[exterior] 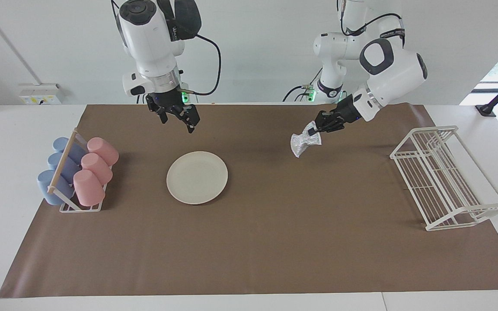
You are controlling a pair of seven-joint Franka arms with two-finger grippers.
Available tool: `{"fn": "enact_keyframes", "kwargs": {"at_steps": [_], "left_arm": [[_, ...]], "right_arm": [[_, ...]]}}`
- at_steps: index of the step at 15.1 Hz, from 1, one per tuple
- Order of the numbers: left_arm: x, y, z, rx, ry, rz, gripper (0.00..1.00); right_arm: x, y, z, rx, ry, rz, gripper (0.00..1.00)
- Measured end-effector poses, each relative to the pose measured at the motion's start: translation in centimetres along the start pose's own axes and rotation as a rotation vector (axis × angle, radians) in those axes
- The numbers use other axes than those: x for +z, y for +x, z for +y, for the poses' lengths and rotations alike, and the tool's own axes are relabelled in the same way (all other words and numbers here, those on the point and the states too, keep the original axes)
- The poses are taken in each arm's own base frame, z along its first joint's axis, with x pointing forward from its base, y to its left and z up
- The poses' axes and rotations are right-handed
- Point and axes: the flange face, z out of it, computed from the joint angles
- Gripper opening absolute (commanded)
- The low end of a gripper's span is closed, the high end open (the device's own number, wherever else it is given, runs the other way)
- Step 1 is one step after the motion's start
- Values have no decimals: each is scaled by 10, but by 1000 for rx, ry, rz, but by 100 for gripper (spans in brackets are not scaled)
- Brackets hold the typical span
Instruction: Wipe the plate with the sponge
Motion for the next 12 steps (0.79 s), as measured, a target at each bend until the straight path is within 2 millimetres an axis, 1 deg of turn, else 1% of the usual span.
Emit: {"fn": "enact_keyframes", "kwargs": {"at_steps": [2,4,8,10,12], "left_arm": [[-11,8,-10,20,160,6,0],[-20,12,-23,41,332,6,0],[-42,15,-42,44,580,3,0],[-46,18,-52,45,701,0,0],[-45,26,-60,51,810,5,0]], "right_arm": [[1,-1,4,-36,-8,-20,100],[1,-2,9,-67,-14,-36,100],[-5,3,29,-111,-10,-38,100],[-8,7,41,-131,-6,-35,100],[-9,10,50,-137,-3,-34,100]]}}
